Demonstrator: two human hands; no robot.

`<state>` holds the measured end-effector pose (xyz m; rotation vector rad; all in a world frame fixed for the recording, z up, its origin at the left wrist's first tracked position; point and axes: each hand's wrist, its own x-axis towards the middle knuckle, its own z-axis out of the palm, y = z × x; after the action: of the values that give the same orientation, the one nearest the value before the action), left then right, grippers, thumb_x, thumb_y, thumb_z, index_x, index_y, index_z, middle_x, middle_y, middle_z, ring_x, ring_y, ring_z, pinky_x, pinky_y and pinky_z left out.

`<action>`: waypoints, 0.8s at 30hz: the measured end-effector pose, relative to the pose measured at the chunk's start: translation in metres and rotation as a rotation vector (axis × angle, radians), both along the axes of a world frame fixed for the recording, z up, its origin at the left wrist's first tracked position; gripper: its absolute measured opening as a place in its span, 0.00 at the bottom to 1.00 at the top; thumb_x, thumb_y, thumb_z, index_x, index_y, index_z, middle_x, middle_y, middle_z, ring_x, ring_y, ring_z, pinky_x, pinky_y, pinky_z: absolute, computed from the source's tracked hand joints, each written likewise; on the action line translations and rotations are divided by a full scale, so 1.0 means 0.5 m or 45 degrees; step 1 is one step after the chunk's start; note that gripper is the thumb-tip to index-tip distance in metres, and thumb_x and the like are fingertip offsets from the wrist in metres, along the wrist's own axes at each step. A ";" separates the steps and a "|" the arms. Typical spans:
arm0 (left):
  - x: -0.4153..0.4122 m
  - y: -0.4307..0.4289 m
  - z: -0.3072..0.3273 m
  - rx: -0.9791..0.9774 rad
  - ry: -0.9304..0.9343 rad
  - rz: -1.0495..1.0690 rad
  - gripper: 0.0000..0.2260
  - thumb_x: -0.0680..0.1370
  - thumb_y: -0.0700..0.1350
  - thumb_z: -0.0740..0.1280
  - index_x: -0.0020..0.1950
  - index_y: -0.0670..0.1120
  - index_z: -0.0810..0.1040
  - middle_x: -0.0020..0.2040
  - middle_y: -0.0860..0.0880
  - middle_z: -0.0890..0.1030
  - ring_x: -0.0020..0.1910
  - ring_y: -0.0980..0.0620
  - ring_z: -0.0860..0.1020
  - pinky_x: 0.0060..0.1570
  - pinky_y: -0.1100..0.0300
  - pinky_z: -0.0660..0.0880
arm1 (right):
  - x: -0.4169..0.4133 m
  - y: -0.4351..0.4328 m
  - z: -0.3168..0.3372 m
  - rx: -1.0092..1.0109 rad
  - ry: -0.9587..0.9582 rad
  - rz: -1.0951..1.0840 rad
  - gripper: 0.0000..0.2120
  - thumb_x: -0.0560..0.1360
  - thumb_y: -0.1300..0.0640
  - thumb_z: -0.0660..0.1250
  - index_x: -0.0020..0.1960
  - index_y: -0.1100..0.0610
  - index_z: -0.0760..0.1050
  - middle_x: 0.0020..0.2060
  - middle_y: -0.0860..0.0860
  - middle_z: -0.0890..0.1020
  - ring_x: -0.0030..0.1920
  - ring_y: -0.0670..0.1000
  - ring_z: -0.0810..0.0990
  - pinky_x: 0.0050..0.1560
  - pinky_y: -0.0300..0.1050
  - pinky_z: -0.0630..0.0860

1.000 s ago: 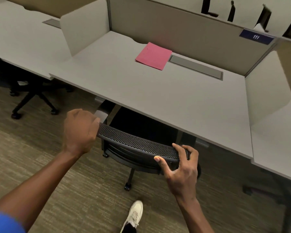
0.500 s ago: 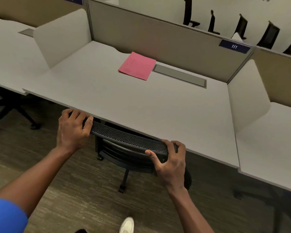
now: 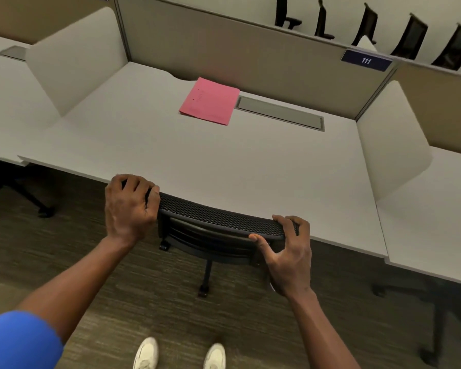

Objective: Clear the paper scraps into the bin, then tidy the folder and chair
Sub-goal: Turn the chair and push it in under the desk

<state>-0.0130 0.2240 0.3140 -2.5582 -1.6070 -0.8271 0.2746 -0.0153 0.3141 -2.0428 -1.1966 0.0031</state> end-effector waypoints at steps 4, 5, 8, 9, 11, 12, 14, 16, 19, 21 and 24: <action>-0.002 0.007 0.002 -0.007 0.030 -0.034 0.22 0.84 0.57 0.54 0.52 0.45 0.83 0.51 0.45 0.85 0.58 0.41 0.77 0.55 0.46 0.69 | -0.002 0.002 0.001 0.017 0.022 -0.005 0.35 0.71 0.24 0.69 0.66 0.47 0.78 0.64 0.50 0.72 0.63 0.51 0.76 0.57 0.36 0.75; -0.002 0.009 0.003 -0.004 0.044 -0.043 0.23 0.84 0.57 0.53 0.52 0.45 0.83 0.51 0.45 0.85 0.58 0.41 0.77 0.56 0.46 0.70 | -0.002 0.002 0.002 0.019 0.019 -0.009 0.35 0.71 0.23 0.68 0.66 0.47 0.78 0.64 0.51 0.72 0.63 0.51 0.76 0.57 0.36 0.75; -0.015 0.020 0.005 0.026 0.129 -0.148 0.28 0.85 0.64 0.51 0.53 0.46 0.83 0.50 0.46 0.86 0.56 0.41 0.79 0.57 0.46 0.71 | -0.003 0.003 0.003 0.008 0.034 -0.014 0.35 0.71 0.23 0.68 0.66 0.47 0.78 0.64 0.51 0.72 0.63 0.51 0.76 0.58 0.38 0.76; -0.025 0.027 0.003 0.055 0.179 -0.213 0.31 0.84 0.68 0.50 0.54 0.46 0.83 0.51 0.46 0.86 0.56 0.42 0.80 0.58 0.46 0.71 | -0.003 0.003 0.004 0.008 0.033 -0.012 0.35 0.71 0.23 0.68 0.66 0.47 0.78 0.64 0.50 0.72 0.64 0.51 0.76 0.58 0.39 0.76; -0.046 0.045 0.002 0.102 0.293 -0.343 0.36 0.81 0.75 0.49 0.57 0.47 0.82 0.53 0.47 0.86 0.55 0.43 0.81 0.58 0.46 0.72 | -0.005 0.003 0.005 0.010 0.030 -0.006 0.35 0.71 0.24 0.69 0.66 0.47 0.78 0.63 0.50 0.72 0.64 0.51 0.76 0.59 0.41 0.77; -0.055 0.053 0.002 0.118 0.338 -0.390 0.38 0.78 0.77 0.49 0.58 0.47 0.81 0.54 0.47 0.85 0.55 0.43 0.80 0.58 0.46 0.72 | -0.005 0.003 0.005 0.009 0.032 -0.003 0.34 0.71 0.24 0.69 0.66 0.47 0.78 0.63 0.50 0.72 0.64 0.51 0.76 0.59 0.41 0.78; -0.066 0.065 0.003 0.150 0.374 -0.438 0.41 0.75 0.80 0.50 0.58 0.46 0.81 0.55 0.46 0.84 0.55 0.43 0.80 0.58 0.45 0.72 | -0.007 0.006 0.008 0.009 0.030 0.001 0.34 0.71 0.24 0.69 0.65 0.47 0.78 0.63 0.50 0.72 0.63 0.51 0.76 0.59 0.41 0.78; -0.071 0.070 0.003 0.180 0.364 -0.453 0.42 0.74 0.82 0.52 0.57 0.46 0.81 0.55 0.45 0.84 0.54 0.43 0.80 0.58 0.45 0.72 | -0.012 0.009 0.009 0.010 0.017 0.004 0.34 0.71 0.24 0.69 0.64 0.48 0.79 0.62 0.50 0.72 0.62 0.51 0.76 0.59 0.41 0.78; -0.080 0.074 0.002 0.218 0.357 -0.449 0.42 0.73 0.82 0.53 0.55 0.45 0.81 0.52 0.44 0.84 0.52 0.43 0.80 0.56 0.45 0.72 | -0.027 0.009 0.009 0.023 -0.005 0.009 0.34 0.71 0.25 0.69 0.63 0.50 0.79 0.62 0.51 0.73 0.61 0.52 0.76 0.58 0.41 0.78; -0.087 0.070 0.001 0.231 0.346 -0.446 0.43 0.73 0.82 0.52 0.53 0.44 0.80 0.51 0.44 0.83 0.50 0.42 0.80 0.54 0.46 0.71 | -0.034 0.007 0.009 0.008 -0.015 0.013 0.35 0.71 0.24 0.69 0.63 0.52 0.80 0.61 0.52 0.73 0.61 0.53 0.77 0.58 0.41 0.77; -0.093 0.057 -0.003 0.280 0.293 -0.441 0.43 0.73 0.82 0.52 0.50 0.43 0.80 0.48 0.43 0.83 0.47 0.42 0.80 0.51 0.46 0.70 | -0.040 -0.002 0.010 0.003 -0.039 0.015 0.36 0.71 0.24 0.68 0.62 0.53 0.81 0.61 0.53 0.74 0.61 0.53 0.77 0.58 0.42 0.78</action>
<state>-0.0597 0.2524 0.3126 -2.6854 -0.9702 -0.6489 0.2547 -0.0164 0.3190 -2.0402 -1.2272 -0.0240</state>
